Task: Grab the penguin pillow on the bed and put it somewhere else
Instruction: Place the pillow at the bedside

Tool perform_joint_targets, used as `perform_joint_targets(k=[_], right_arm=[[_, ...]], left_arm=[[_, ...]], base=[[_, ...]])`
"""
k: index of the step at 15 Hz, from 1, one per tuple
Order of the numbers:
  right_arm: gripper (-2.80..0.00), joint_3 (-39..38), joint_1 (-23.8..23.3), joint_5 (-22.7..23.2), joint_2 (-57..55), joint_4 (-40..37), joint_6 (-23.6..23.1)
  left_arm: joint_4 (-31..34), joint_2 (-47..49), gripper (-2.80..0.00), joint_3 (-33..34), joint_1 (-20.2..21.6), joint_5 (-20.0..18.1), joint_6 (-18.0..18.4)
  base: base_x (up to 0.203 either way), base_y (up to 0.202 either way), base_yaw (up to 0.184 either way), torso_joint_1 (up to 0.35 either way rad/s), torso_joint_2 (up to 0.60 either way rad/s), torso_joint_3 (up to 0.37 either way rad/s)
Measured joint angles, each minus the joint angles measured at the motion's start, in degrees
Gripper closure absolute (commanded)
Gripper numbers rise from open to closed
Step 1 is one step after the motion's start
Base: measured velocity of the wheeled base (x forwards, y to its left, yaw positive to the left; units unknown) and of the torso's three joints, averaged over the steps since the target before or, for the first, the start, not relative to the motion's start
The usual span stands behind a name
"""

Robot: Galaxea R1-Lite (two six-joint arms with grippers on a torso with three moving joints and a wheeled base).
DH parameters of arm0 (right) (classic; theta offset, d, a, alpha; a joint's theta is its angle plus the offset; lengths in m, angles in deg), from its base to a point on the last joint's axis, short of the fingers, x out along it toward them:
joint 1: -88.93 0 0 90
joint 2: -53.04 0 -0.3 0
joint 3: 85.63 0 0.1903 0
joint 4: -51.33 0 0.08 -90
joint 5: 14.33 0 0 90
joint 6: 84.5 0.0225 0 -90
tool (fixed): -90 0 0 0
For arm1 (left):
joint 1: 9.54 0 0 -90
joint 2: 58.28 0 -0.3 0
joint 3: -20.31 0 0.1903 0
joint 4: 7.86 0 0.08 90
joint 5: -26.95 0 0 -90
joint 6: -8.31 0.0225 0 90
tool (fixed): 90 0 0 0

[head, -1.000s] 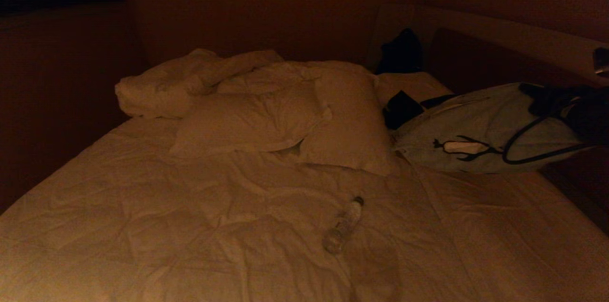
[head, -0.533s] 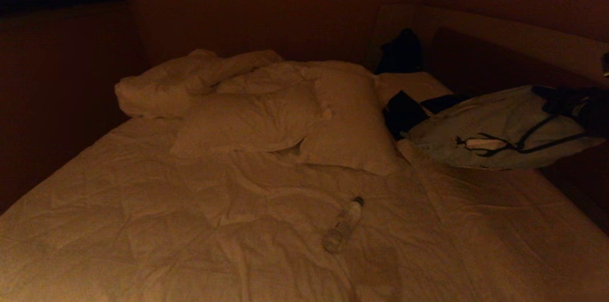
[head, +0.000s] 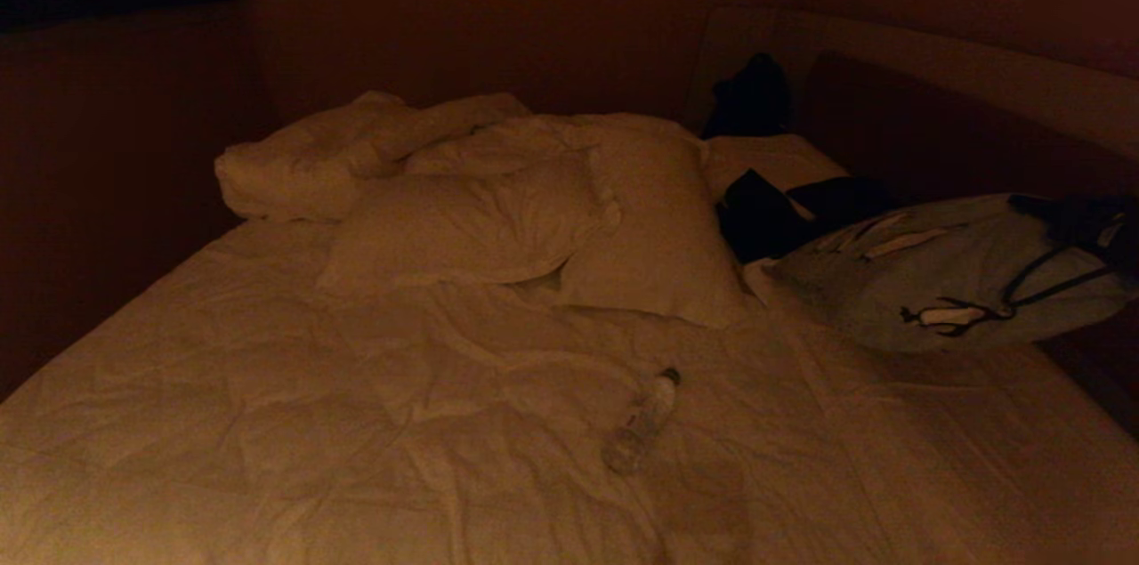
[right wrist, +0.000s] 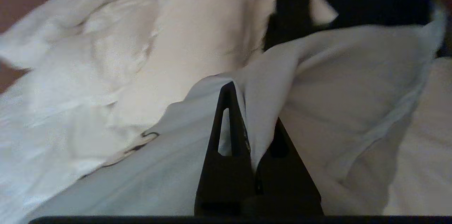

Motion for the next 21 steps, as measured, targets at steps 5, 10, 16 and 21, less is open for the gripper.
perform_joint_targets(k=[5,10,16,21], right_arm=[[0.0,4.24,-4.97,6.83,-1.78,-1.63,3.08],[0.0,8.03,-8.63,8.4,-4.67,-2.97,3.75],[0.0,9.39,-12.3,13.11,-6.58,-2.73,3.7],[0.0,8.87,-16.35,17.82,-10.02,0.07,0.62]], left_arm=[[0.0,0.0,0.0,0.0,-0.02,-0.01,-0.03],[-0.02,0.0,0.0,0.0,0.0,0.02,-0.02],[0.0,0.0,0.0,0.0,0.0,0.02,-0.02],[0.0,0.0,0.0,0.0,0.0,0.02,-0.05]], base=[[0.0,0.0,0.0,0.0,0.0,0.0],[0.0,0.0,0.0,0.0,0.0,0.0],[0.0,0.0,0.0,0.0,0.0,0.0],[0.0,0.0,0.0,0.0,0.0,0.0]])
